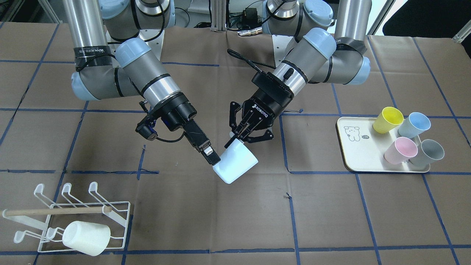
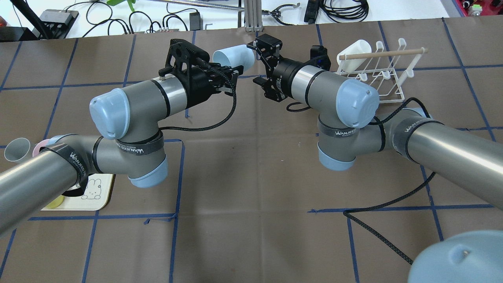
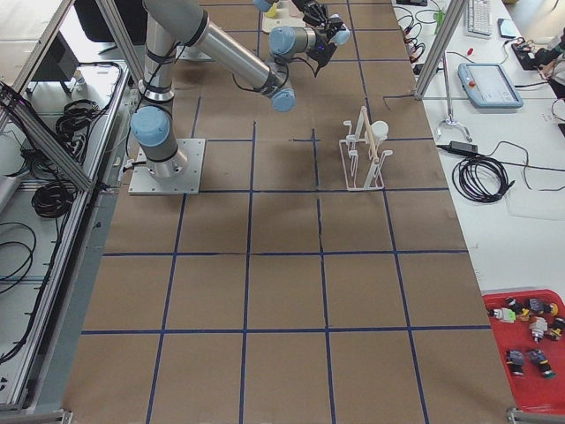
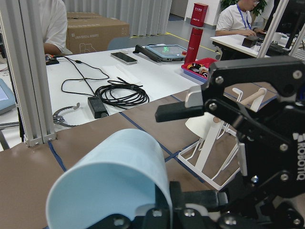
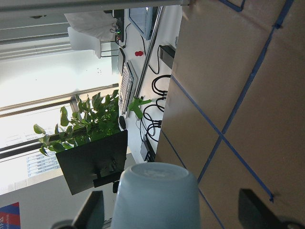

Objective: Transfer IKEA cup to right arm and place on rack

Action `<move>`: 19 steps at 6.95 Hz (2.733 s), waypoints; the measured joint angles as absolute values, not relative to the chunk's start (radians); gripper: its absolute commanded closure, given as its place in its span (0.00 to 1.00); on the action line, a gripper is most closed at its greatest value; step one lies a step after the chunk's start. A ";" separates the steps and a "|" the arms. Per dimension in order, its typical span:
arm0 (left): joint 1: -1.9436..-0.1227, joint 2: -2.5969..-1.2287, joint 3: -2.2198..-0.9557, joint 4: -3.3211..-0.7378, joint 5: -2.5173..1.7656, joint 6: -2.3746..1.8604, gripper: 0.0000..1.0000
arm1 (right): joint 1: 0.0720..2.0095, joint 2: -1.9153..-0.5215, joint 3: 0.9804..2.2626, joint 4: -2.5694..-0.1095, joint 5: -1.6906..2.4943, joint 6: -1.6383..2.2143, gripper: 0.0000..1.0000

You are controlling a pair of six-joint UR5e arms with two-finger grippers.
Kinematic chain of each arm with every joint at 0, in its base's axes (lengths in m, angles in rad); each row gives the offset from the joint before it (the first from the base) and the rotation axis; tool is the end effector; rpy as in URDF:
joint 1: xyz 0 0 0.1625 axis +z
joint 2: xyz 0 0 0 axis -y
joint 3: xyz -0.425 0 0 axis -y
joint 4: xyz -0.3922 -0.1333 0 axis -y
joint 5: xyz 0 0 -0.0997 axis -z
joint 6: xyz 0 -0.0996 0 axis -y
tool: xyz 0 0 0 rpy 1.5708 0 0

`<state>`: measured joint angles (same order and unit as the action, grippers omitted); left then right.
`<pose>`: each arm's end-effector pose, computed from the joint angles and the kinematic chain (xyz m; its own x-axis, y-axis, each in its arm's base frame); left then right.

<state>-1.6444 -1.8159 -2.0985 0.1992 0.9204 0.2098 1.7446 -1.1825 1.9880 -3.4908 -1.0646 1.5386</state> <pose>-0.2302 -0.4890 0.3417 -0.7314 0.6660 0.1464 0.1965 0.4115 -0.8900 0.2748 -0.5150 0.3241 -0.1015 0.4151 -0.9041 0.7833 0.5936 0.1846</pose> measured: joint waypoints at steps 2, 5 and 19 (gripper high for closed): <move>-1.647 -1.818 -2.098 0.199 0.920 0.208 0.98 | 1.755 -1.165 1.966 -3.485 -1.061 1.557 0.01; -1.649 -1.819 -2.098 0.199 0.920 0.207 0.97 | 1.760 -1.144 1.931 -3.477 -1.052 1.622 0.01; -1.649 -1.818 -2.094 0.200 0.926 0.194 0.11 | 1.774 -1.120 1.903 -3.468 -1.017 1.630 0.63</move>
<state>-1.6491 -1.8175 -2.0935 0.1999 0.9265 0.1937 1.7736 -1.1201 1.9029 -3.4683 -1.0168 1.6302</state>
